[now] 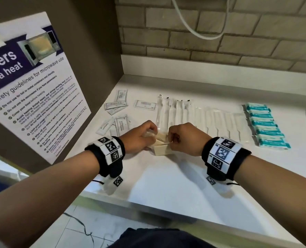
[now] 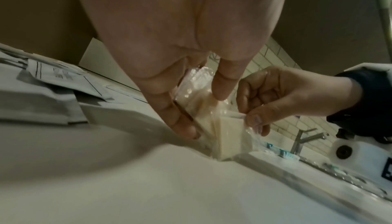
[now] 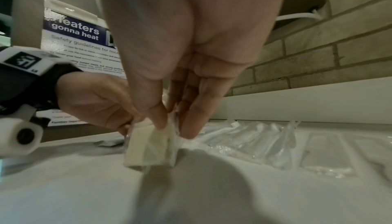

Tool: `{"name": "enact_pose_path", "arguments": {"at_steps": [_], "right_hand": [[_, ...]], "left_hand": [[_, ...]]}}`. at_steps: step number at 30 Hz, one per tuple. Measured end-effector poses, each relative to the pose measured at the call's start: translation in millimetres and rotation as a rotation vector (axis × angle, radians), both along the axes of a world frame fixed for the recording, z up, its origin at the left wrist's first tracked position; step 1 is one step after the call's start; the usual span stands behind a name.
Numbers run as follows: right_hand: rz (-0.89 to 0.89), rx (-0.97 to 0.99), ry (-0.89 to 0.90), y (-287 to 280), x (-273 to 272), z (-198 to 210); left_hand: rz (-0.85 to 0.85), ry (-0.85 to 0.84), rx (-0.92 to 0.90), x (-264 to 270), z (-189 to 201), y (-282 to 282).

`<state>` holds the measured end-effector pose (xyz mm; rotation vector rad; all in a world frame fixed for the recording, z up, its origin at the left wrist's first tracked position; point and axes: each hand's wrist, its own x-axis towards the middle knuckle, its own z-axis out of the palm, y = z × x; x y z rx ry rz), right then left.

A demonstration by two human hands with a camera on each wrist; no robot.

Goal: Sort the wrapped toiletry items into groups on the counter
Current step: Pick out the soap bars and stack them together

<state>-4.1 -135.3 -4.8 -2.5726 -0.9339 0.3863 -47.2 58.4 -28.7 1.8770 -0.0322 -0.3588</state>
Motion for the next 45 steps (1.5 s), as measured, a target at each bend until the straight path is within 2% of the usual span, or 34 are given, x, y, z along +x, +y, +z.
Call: {"name": "enact_pose_path", "arguments": {"at_steps": [6,10,13,15,17,19,25,29,34,38,42,45], "right_hand": [[0.004,0.039,0.004,-2.1,-9.7,-5.6],[0.007,0.057,-0.010,0.7,-9.4,-8.7],[0.023,0.036,0.016,2.9,-12.4,-7.7],[0.022,-0.011,-0.031,3.2,-11.8,-3.8],[0.005,-0.058,-0.163,4.2,-6.7,0.8],[-0.001,-0.022,-0.220,5.5,-0.6,3.6],[-0.068,0.092,-0.049,-7.4,9.9,-2.5],[-0.097,0.043,0.045,-13.0,4.7,-12.0],[-0.085,-0.077,0.007,-8.6,4.3,-12.4],[-0.129,-0.088,0.082,-10.4,2.9,-2.7],[-0.067,-0.169,0.125,-0.5,0.2,-6.3],[-0.040,-0.199,0.103,5.9,-4.4,-13.0]], "left_hand": [[-0.191,-0.072,0.399,-4.5,2.2,6.3],[-0.263,-0.046,0.471,-7.6,5.1,2.3],[-0.319,-0.104,0.584,-9.2,1.6,-2.2],[-0.309,-0.123,0.584,-8.1,-3.1,-2.6],[-0.286,-0.132,0.586,-7.8,-4.4,-2.6],[-0.262,-0.144,0.577,-6.4,-4.4,-2.5],[-0.188,-0.172,0.587,-2.8,-6.9,3.4],[-0.228,-0.180,0.581,-2.6,-9.2,-0.8],[-0.266,-0.166,0.631,0.7,-15.6,-2.0],[-0.275,-0.215,0.616,3.8,-16.7,-0.3],[-0.262,-0.250,0.536,4.4,-15.4,-2.3],[-0.306,-0.281,0.692,3.4,-13.8,-0.4]]}}
